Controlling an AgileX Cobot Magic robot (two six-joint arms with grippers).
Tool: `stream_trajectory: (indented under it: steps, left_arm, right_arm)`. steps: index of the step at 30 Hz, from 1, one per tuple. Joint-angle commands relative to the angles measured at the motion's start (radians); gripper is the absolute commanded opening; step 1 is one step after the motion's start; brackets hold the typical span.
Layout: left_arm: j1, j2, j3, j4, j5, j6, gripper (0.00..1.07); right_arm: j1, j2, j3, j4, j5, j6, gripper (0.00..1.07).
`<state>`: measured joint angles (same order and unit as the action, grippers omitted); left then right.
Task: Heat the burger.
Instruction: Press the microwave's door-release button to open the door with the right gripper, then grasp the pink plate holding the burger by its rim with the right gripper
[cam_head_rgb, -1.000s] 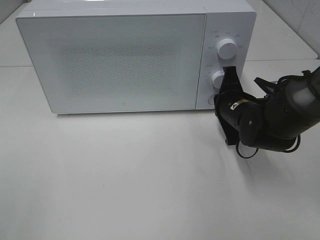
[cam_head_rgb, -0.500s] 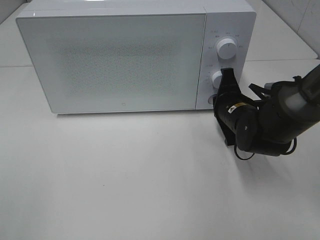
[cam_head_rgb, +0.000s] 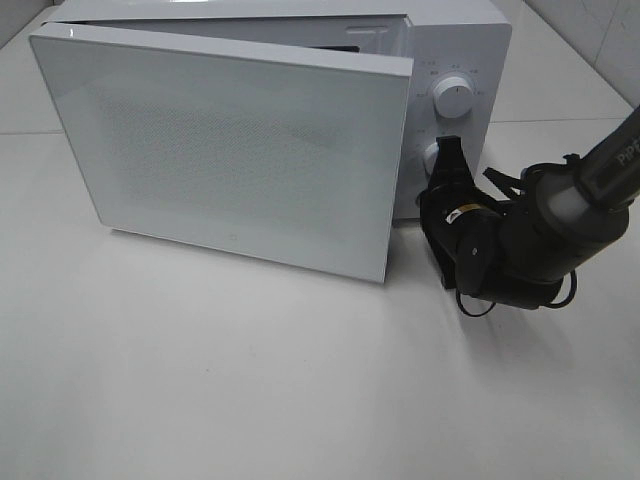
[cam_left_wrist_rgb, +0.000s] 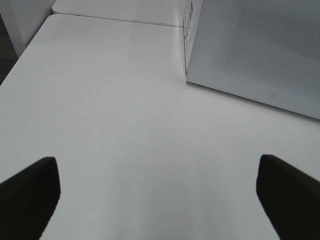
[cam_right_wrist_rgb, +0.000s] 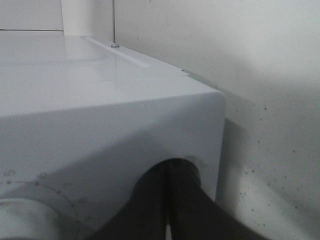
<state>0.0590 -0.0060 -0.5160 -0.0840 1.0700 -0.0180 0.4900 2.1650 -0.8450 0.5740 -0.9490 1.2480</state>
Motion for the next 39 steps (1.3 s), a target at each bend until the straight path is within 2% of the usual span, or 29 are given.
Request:
stream_trajectory:
  steps: [1, 11, 21, 26, 30, 35, 39]
  left_arm:
    - [0.006, -0.005, 0.002, 0.001, -0.001, -0.006, 1.00]
    - [0.006, -0.005, 0.002, 0.001, -0.001, -0.006, 1.00]
    - [0.006, -0.005, 0.002, 0.001, -0.001, -0.006, 1.00]
    - [0.006, -0.005, 0.002, 0.001, -0.001, -0.006, 1.00]
    - [0.006, -0.005, 0.002, 0.001, -0.001, -0.006, 1.00]
    - [0.006, -0.005, 0.002, 0.001, -0.001, -0.006, 1.00]
    - [0.006, -0.005, 0.002, 0.001, -0.001, -0.006, 1.00]
  right_arm:
    - [-0.038, -0.014, -0.082, -0.037, -0.237, -0.033, 0.00]
    - [-0.034, -0.022, -0.036, -0.048, -0.112, -0.001, 0.00]
    - [-0.034, -0.081, 0.060, -0.149, 0.038, 0.065, 0.00]
    - [-0.034, -0.121, 0.115, -0.244, 0.142, 0.068, 0.00]
    - [-0.034, -0.144, 0.137, -0.261, 0.190, 0.067, 0.00]
    - [-0.034, -0.199, 0.178, -0.273, 0.240, 0.025, 0.00]
    - [-0.034, -0.288, 0.203, -0.278, 0.355, -0.100, 0.00]
